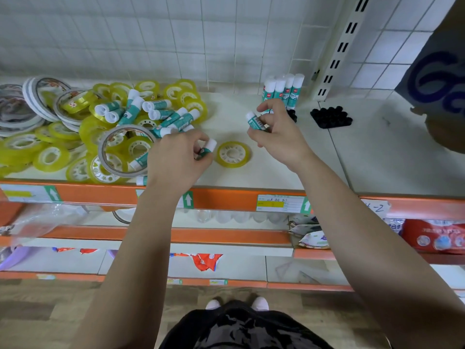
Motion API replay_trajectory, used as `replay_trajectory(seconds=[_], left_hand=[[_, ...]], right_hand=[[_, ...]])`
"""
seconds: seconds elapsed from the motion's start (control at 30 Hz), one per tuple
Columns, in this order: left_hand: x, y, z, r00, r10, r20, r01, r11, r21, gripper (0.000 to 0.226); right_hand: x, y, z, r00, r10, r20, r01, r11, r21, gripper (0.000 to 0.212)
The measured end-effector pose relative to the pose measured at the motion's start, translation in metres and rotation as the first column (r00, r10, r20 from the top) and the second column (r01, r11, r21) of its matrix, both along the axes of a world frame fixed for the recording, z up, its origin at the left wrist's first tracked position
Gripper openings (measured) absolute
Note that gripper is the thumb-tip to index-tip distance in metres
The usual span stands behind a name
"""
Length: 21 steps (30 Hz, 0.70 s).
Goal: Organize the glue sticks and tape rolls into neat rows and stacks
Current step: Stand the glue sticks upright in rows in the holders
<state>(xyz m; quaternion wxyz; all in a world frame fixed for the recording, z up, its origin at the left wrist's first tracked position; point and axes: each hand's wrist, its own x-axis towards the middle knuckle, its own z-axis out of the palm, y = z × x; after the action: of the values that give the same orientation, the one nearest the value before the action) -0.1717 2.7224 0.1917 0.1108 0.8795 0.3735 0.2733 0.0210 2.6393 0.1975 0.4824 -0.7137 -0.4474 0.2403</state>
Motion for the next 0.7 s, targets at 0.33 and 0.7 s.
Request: replay_trajectory(seconds=[0.33,0.7], left_hand=[[0.036,-0.001,0.018,0.950,-0.136,0.281,0.176,0.977,-0.121,0.046],[0.069,0.010,0.019,0.901,-0.182,0.393,0.256,0.956,-0.144,0.029]], right_hand=[[0.019,-0.014,-0.001,0.995,-0.079,-0.056,0.082,0.995,0.060,0.016],[0.041,-0.032,0.010,0.977,-0.049,-0.207,0.072,0.992,0.107,0.029]])
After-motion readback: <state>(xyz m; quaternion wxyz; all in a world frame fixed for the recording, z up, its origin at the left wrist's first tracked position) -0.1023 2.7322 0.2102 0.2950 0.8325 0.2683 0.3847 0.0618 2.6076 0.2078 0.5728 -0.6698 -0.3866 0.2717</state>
